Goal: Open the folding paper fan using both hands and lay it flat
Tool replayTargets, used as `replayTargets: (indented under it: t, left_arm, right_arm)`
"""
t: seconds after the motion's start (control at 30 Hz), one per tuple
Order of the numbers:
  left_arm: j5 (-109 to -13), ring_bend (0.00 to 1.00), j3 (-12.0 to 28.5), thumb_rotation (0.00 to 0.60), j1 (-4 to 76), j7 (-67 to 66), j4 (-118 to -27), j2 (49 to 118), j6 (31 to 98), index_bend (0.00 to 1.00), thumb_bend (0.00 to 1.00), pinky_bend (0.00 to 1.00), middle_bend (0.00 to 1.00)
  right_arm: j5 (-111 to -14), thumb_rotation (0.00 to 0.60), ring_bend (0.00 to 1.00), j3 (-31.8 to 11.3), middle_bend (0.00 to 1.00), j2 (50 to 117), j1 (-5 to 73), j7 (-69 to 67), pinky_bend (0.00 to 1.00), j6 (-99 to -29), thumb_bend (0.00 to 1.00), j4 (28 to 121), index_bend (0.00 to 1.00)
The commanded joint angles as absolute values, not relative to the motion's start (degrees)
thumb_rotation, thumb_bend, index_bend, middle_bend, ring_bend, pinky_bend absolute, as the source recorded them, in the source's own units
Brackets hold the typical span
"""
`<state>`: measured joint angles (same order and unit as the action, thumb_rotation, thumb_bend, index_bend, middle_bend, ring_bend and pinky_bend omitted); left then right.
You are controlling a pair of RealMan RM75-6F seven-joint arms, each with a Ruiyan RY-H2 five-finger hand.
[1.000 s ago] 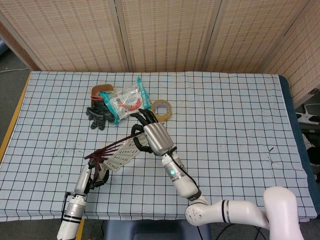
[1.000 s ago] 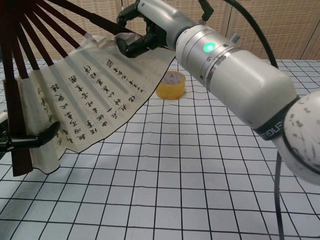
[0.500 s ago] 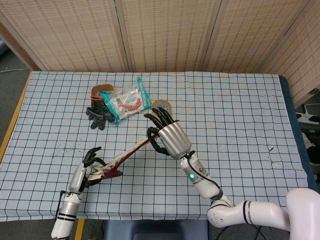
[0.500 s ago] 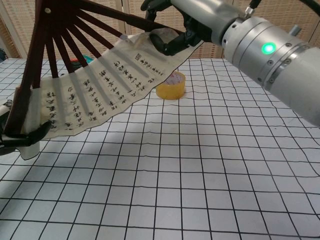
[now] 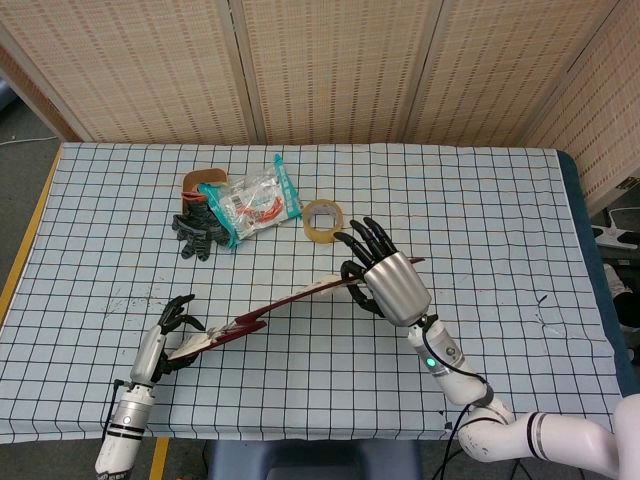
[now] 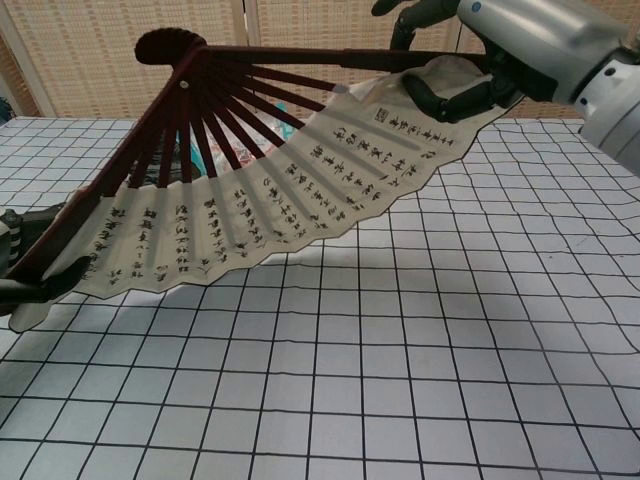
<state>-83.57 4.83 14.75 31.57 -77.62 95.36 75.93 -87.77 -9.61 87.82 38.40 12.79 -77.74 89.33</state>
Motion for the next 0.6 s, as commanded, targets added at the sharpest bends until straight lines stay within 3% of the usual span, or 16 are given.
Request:
replayTargets:
  t: [0.03,0.33,0.6]
  left_arm:
    - [-83.6,0.00,4.9,0.600,14.8,31.7,-77.5,95.3,75.9,0.45,0.47,0.14,0.09]
    - [-85.8,0.00,3.9,0.600,14.5,32.9,-75.2,94.6,77.6,0.38,0.47,0.14,0.09]
    - [-90.5,0.00,0.5,0.600,14.1,33.5,-68.3,94.6,80.0,0.07,0.47,0.14,0.07]
  right_arm:
    - [-88.6,0.600,0.00,-9.0,0.14,87.7,37.8,12.0,0.01,-78.3,0.61,88.5,0.75]
    - [-100.1,0.600,0.00,-1.7,0.14,86.7,32.7,8.5,0.01,-86.3,0.61,86.6,0.69]
    - [-110.4,0.600,0.00,4.5,0.14,83.5,27.6,15.7,0.01,-92.0,0.61,83.6,0.66]
